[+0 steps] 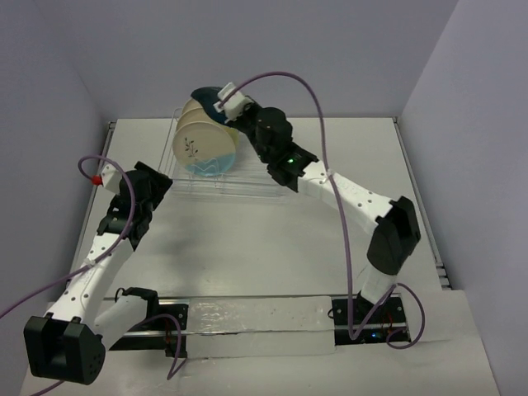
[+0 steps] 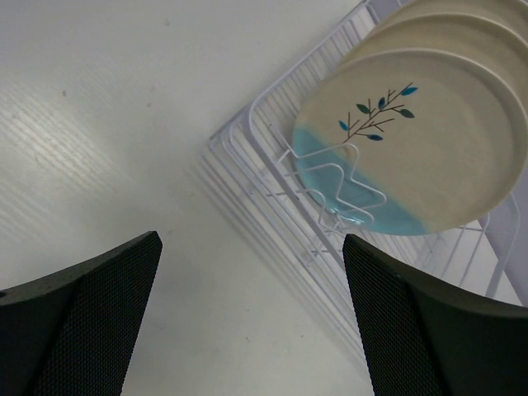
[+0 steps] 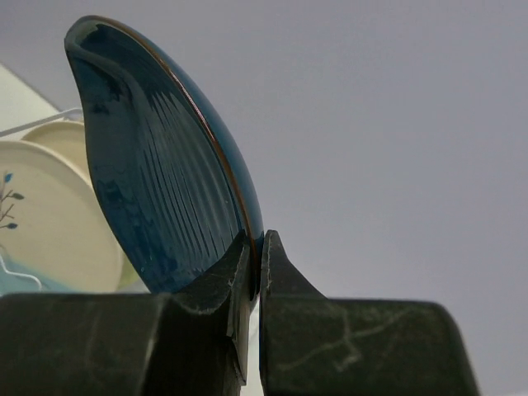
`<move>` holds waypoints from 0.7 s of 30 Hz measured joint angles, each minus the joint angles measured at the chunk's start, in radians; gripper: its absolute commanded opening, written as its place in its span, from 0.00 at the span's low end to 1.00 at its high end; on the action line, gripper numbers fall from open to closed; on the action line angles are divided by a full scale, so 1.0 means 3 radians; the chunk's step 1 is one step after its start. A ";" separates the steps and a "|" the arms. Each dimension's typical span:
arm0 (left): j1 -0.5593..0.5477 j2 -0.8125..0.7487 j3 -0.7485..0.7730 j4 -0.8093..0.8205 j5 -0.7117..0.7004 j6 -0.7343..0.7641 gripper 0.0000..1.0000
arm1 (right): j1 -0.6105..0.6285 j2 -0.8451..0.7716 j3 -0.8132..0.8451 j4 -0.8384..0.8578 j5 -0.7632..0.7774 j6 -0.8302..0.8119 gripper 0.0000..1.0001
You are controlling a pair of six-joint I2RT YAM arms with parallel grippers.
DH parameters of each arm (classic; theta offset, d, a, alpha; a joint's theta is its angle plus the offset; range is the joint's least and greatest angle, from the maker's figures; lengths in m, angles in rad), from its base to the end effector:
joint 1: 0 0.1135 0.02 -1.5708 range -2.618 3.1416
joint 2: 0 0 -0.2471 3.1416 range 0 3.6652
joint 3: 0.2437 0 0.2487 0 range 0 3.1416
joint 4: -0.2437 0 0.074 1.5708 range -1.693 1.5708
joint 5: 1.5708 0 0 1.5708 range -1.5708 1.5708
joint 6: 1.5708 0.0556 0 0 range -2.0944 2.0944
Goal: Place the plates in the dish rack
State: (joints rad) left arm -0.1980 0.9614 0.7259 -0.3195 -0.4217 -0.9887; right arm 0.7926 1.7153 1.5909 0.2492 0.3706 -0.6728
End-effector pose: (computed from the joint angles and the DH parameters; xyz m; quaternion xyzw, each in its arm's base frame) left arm 0.2332 -0.0236 0.2524 -0.4230 0.7493 -0.1143 0.4965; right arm 0.3143 0.2902 0.4033 -0.3323 0.5758 -0.0776 0.7430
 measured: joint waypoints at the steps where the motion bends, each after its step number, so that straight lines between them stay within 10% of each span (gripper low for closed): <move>1: 0.0005 -0.0017 -0.0007 -0.0025 -0.0012 -0.0003 0.99 | 0.0051 0.0123 0.0085 0.0009 -0.0027 -0.0104 0.00; 21: 0.0064 -0.0160 -0.0051 -0.0147 -0.0136 0.0008 0.99 | 0.0309 0.0947 0.0682 -0.0333 -0.0649 -0.0992 0.00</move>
State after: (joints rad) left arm -0.1790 0.9134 0.7105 -0.3636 -0.4624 -0.9863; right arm 0.8853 1.9995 1.7954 0.1494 0.1760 -0.9703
